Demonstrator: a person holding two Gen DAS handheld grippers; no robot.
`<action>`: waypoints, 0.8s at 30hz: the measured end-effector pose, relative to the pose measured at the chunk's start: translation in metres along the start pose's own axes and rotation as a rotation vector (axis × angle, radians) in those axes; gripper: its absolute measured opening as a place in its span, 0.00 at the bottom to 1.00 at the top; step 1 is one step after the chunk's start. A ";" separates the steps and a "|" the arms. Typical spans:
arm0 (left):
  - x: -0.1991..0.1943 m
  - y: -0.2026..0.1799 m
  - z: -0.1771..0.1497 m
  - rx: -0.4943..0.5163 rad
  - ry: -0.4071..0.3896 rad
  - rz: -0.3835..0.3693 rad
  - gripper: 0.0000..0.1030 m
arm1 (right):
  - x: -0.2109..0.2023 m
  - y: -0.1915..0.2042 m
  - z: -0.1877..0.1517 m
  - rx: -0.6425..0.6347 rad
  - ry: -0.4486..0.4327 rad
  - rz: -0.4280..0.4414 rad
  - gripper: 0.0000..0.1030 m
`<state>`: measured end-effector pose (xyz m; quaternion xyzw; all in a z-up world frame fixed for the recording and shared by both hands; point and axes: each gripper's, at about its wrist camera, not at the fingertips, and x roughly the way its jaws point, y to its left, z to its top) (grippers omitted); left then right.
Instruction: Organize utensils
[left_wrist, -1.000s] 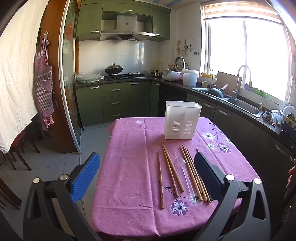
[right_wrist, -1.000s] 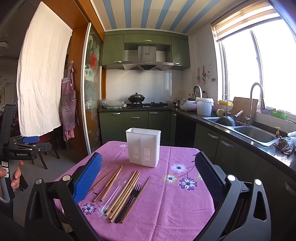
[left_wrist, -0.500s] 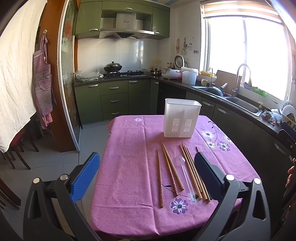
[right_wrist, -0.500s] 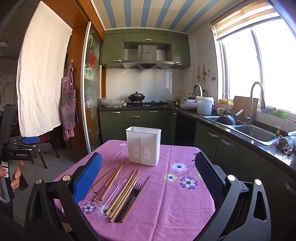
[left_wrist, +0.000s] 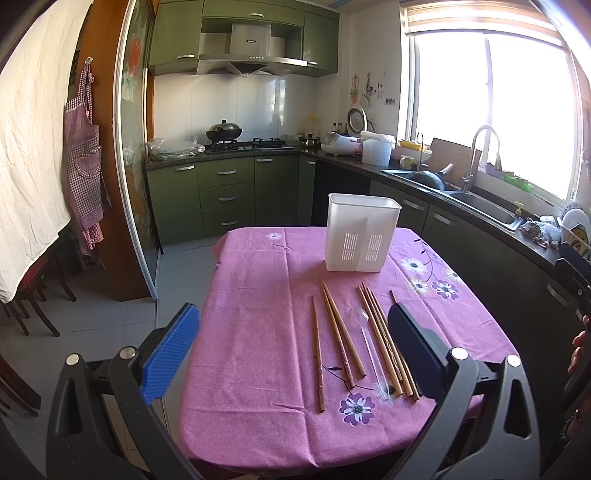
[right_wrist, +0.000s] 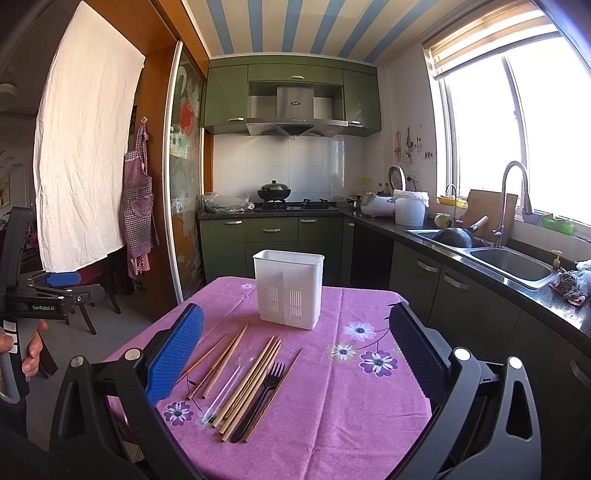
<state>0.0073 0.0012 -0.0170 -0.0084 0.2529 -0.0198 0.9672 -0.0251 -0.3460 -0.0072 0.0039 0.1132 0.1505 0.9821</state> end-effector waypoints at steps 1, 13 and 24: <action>0.000 0.000 0.000 -0.001 -0.001 0.000 0.94 | 0.001 0.000 0.000 0.000 0.002 0.000 0.96; 0.001 0.001 0.000 -0.002 0.004 -0.002 0.94 | 0.001 0.000 0.002 0.001 0.007 0.003 0.96; 0.001 0.000 0.000 -0.001 0.006 -0.002 0.94 | 0.004 0.001 0.002 0.002 0.012 0.009 0.96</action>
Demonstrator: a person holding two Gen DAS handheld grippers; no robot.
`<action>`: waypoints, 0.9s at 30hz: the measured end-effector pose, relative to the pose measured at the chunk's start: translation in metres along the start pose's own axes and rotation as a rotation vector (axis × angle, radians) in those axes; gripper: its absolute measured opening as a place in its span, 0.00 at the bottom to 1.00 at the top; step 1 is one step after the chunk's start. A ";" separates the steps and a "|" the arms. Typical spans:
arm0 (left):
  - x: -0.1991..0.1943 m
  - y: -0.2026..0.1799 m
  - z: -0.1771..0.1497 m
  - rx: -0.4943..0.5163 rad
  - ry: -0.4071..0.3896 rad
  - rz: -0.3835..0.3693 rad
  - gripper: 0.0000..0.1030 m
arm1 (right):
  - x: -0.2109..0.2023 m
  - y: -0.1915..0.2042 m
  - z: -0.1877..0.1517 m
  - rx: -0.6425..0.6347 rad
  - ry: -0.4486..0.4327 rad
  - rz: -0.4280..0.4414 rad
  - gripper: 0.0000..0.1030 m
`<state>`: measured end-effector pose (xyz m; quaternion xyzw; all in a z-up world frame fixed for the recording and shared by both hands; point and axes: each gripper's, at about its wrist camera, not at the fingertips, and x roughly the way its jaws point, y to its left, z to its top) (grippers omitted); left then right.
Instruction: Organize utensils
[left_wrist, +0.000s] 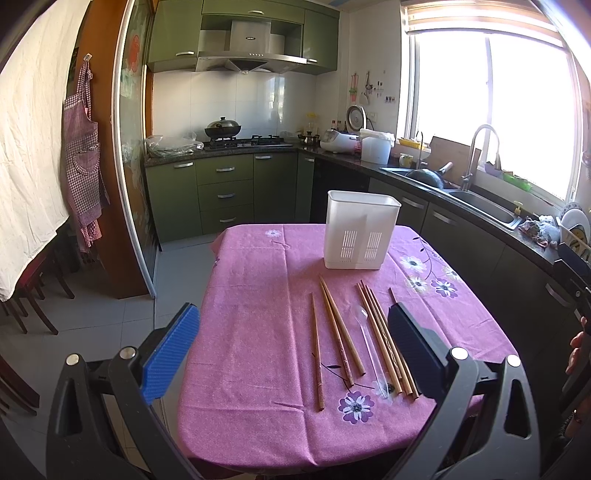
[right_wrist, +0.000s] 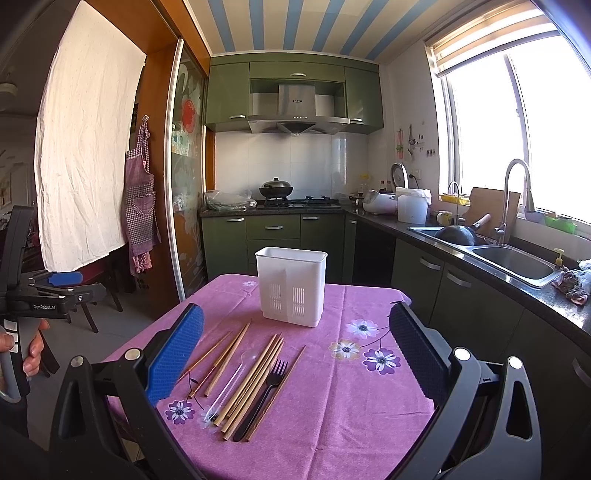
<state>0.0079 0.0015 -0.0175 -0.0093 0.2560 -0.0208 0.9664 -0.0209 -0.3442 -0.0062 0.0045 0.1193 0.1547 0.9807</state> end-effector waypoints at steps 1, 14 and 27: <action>0.000 0.000 0.000 0.000 0.001 -0.001 0.94 | 0.000 0.000 0.000 0.000 0.001 -0.001 0.96; 0.000 0.001 0.001 -0.001 0.002 -0.001 0.94 | 0.004 -0.001 -0.001 0.000 0.010 0.001 0.96; 0.063 -0.008 0.007 0.016 0.178 -0.029 0.94 | 0.057 -0.033 -0.002 0.118 0.229 0.030 0.96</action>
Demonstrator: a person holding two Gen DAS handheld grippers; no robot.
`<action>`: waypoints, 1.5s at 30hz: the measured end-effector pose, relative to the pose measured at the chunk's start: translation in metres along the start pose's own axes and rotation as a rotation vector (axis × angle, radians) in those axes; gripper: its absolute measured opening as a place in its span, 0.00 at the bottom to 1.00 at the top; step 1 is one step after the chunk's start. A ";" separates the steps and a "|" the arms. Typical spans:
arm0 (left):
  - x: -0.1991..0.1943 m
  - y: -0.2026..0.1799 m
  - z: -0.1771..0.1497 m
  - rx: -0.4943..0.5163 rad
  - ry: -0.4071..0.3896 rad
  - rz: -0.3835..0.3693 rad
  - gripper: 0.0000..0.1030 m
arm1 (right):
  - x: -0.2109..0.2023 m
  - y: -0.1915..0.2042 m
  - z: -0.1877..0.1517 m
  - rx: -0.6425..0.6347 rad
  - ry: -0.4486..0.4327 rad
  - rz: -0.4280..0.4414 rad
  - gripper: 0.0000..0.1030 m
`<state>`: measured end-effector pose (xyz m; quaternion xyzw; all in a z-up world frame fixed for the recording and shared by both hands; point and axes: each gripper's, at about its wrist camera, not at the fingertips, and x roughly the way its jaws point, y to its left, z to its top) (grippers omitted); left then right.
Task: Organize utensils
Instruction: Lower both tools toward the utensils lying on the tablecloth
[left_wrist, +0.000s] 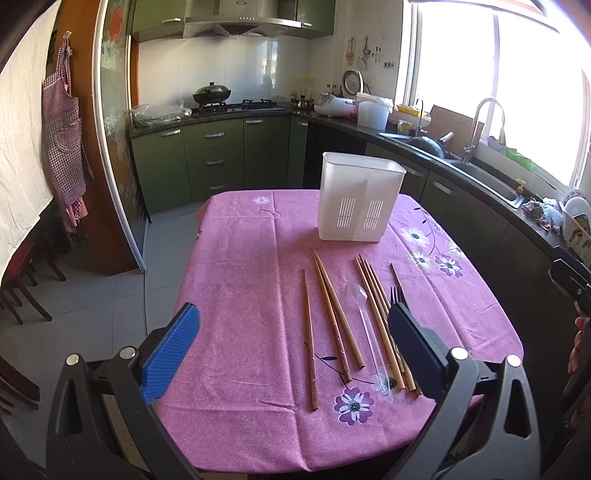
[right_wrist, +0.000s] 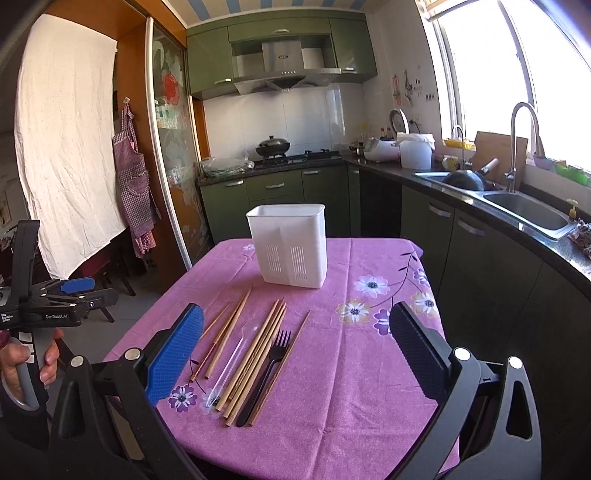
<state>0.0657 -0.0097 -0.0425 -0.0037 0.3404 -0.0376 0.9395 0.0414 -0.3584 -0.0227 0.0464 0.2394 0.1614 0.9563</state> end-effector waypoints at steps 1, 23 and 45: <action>0.008 -0.004 0.003 0.018 0.020 0.006 0.94 | 0.010 -0.004 0.002 0.005 0.042 -0.012 0.96; 0.176 -0.087 0.024 0.072 0.520 -0.116 0.44 | 0.168 -0.030 -0.002 -0.032 0.496 0.003 0.58; 0.225 -0.112 0.013 0.107 0.651 -0.023 0.13 | 0.170 -0.039 -0.010 -0.037 0.522 0.009 0.57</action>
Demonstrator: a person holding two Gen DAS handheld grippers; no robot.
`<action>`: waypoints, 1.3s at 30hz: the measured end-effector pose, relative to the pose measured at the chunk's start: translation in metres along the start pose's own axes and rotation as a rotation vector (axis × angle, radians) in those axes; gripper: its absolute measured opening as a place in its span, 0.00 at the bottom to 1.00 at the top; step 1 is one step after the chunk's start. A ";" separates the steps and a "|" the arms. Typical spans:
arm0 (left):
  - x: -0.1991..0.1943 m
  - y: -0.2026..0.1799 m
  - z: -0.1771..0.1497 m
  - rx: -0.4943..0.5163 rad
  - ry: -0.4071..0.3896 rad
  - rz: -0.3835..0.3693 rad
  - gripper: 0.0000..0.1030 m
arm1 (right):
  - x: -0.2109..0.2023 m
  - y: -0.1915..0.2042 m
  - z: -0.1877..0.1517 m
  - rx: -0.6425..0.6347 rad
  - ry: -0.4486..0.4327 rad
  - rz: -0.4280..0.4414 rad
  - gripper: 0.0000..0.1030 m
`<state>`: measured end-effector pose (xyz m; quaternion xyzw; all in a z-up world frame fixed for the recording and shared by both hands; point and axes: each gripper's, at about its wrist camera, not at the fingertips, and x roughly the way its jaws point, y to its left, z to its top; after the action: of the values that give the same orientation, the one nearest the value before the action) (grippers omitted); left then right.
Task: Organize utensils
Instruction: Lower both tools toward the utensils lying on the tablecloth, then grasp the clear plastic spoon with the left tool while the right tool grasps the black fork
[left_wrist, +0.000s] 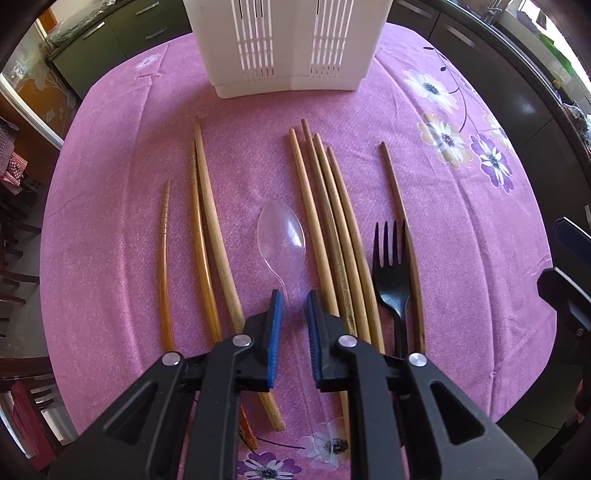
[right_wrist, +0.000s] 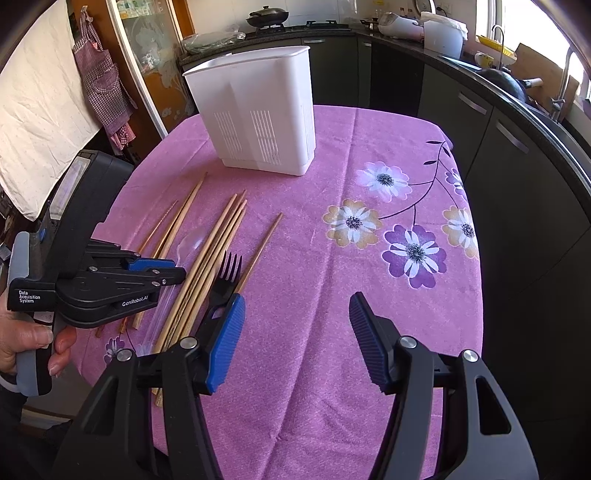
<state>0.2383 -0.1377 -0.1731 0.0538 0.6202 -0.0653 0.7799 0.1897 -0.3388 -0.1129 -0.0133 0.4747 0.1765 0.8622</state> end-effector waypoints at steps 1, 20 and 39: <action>0.000 -0.001 0.000 -0.002 -0.001 0.001 0.13 | 0.002 0.001 0.000 -0.004 0.007 0.004 0.56; -0.059 0.027 -0.016 -0.039 -0.216 -0.058 0.08 | 0.036 0.040 0.016 0.046 0.237 0.049 0.24; -0.099 0.033 -0.034 0.003 -0.330 -0.068 0.08 | 0.099 0.073 0.025 0.079 0.399 0.019 0.10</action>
<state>0.1892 -0.0965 -0.0840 0.0225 0.4852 -0.1003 0.8683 0.2355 -0.2363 -0.1702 -0.0095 0.6427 0.1599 0.7492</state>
